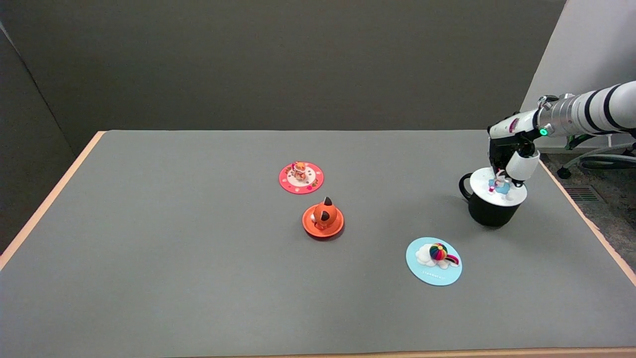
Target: Place the white cup lid onto the cup.
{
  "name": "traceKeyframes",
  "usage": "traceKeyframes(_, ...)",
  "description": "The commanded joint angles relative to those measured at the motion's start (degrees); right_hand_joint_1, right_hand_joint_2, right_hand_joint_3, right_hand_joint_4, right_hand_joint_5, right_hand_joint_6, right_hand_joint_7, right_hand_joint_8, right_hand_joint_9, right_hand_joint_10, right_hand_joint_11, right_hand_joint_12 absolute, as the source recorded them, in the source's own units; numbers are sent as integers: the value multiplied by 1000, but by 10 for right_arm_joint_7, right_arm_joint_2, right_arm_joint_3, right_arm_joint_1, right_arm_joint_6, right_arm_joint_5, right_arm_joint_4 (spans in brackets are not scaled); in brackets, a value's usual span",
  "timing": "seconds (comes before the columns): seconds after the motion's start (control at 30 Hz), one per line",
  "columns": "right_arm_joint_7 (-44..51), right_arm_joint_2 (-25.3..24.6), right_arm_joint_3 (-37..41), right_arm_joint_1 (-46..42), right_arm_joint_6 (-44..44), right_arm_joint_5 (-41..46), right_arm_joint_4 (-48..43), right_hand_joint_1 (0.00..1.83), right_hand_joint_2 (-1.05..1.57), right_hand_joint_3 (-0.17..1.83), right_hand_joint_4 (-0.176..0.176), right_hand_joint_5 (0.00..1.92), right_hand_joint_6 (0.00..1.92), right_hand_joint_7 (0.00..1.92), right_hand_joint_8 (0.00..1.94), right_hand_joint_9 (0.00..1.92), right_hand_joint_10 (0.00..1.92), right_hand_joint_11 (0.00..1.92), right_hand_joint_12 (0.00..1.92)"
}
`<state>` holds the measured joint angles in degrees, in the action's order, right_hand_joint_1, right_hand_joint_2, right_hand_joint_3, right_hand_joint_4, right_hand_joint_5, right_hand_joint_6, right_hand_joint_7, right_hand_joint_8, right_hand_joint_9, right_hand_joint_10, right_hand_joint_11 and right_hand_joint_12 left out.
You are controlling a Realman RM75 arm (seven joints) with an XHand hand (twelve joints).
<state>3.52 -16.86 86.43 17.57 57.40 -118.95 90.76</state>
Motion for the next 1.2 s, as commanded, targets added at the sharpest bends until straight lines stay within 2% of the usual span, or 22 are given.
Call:
traceKeyframes(0.03, -1, 0, -1, -1, -1, 0, -2, 877, 616, 864, -97, 818, 352, 886, 216, 769, 223, 508, 566)
traceKeyframes(0.5, -1, 0, -1, 2, -9, -3, -2, 826, 500, 959, -110, 714, 238, 696, 189, 689, 218, 480, 560)
traceKeyframes(1.2, 1, 0, 6, 3, -13, -5, 1, 793, 474, 944, -116, 691, 222, 703, 188, 687, 217, 481, 553)
